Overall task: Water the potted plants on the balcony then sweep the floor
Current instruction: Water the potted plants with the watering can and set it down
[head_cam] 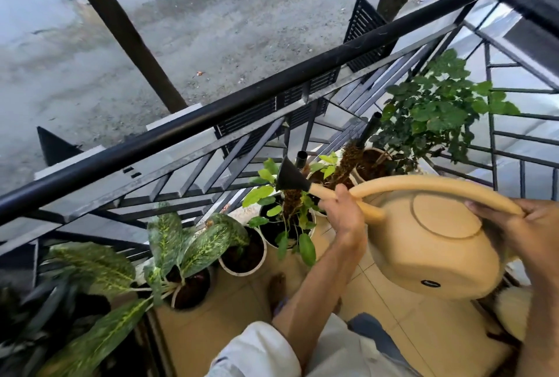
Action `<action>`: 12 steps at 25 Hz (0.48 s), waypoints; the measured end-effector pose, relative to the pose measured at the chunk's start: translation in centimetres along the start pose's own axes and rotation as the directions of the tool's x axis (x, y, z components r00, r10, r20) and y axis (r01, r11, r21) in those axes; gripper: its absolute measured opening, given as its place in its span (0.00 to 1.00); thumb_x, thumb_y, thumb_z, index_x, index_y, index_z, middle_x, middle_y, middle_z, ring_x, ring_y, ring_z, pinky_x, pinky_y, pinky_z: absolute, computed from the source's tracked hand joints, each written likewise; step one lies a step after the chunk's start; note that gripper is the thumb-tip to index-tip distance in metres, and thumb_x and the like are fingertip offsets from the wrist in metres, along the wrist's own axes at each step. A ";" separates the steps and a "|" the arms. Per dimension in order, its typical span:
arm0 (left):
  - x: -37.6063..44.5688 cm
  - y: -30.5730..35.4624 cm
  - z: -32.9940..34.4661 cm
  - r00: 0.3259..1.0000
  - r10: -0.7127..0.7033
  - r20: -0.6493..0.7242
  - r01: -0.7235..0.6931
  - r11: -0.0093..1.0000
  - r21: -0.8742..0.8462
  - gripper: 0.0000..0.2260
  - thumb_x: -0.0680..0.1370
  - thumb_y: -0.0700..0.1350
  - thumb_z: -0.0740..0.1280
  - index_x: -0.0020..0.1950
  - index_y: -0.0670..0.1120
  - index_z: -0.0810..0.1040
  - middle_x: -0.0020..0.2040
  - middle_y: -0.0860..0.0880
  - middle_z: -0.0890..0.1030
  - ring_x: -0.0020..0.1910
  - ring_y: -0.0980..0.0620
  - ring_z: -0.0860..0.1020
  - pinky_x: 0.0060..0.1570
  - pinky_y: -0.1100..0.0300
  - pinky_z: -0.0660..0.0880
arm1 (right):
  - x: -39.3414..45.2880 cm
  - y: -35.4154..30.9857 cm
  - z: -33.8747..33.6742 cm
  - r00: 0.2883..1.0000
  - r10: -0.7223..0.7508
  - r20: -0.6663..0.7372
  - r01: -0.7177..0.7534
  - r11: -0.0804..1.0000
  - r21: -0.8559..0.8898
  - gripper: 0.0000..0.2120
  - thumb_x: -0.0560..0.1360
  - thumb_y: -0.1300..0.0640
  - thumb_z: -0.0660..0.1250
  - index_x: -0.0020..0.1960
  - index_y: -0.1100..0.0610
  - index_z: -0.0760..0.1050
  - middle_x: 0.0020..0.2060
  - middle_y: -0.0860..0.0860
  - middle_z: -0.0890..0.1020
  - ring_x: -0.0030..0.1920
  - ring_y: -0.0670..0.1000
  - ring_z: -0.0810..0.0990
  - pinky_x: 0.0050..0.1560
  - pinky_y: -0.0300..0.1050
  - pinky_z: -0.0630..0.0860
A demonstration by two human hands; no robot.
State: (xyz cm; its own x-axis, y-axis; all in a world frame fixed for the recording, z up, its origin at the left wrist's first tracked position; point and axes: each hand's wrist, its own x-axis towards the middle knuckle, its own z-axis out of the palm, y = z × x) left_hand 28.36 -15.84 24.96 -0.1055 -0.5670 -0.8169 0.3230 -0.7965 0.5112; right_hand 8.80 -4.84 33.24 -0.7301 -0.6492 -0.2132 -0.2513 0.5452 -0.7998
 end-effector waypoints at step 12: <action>2.8 -3.6 5.6 0.960 0.046 -0.278 -0.102 0.976 -0.192 0.19 0.87 0.53 0.57 0.68 0.39 0.69 0.47 0.46 0.78 0.48 0.47 0.77 0.47 0.56 0.72 | 11.9 1.5 -1.4 0.905 -0.176 0.387 0.233 0.967 -0.103 0.04 0.71 0.56 0.82 0.42 0.50 0.87 0.29 0.45 0.85 0.34 0.51 0.82 0.34 0.40 0.76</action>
State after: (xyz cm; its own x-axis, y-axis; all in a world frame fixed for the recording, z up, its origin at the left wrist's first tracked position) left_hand 21.66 -15.74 22.36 0.1747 -0.5226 -0.8345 0.5067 -0.6790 0.5312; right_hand -1.18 -10.98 30.31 -0.3705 -0.8890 -0.2692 -0.4785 0.4311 -0.7650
